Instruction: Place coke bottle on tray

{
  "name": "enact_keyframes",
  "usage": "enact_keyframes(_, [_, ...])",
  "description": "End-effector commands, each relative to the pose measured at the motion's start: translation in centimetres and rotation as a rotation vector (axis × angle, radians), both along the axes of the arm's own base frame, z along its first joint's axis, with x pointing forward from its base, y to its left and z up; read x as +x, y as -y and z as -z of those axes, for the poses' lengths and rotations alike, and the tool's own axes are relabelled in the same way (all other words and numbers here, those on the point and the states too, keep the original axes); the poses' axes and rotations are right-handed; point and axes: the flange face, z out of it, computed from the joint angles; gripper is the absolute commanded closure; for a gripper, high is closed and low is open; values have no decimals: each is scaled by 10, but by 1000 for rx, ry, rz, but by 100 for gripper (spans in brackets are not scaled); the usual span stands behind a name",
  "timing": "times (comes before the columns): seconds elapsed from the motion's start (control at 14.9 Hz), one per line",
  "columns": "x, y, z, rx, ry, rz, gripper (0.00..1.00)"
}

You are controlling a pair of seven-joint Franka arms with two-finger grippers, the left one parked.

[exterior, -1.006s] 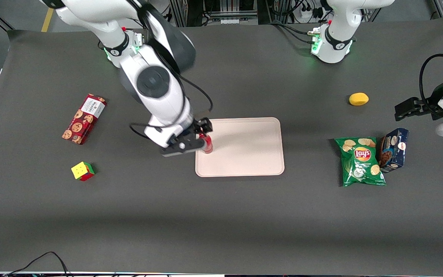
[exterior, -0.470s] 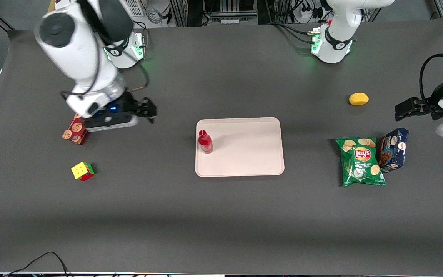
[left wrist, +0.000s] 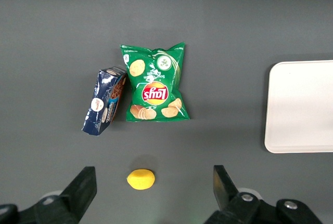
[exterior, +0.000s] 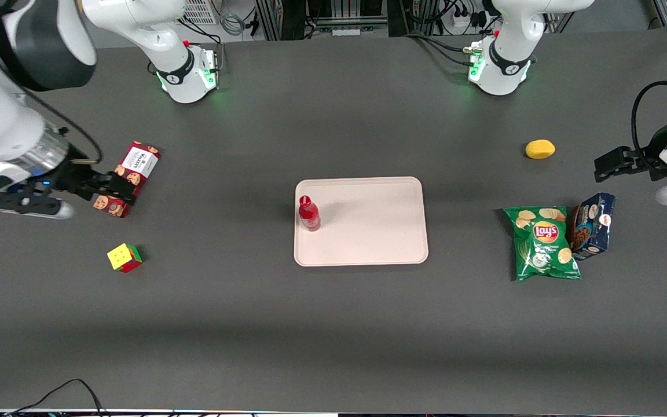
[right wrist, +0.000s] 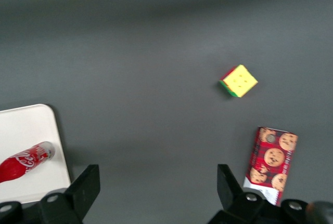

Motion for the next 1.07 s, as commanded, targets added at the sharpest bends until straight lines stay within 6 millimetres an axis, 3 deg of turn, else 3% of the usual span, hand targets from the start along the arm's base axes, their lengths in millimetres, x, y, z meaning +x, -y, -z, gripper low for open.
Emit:
enact_keyframes(0.0, [-21,41,-21,-5,-25,23,0])
enact_keyframes(0.27, [-19,77,-30,-4,-10,64,0])
enact_keyframes(0.6, [0,83,-22,-9,-30,76,0])
enact_keyframes(1.01, [0,88,-30,-7,-22,87,0])
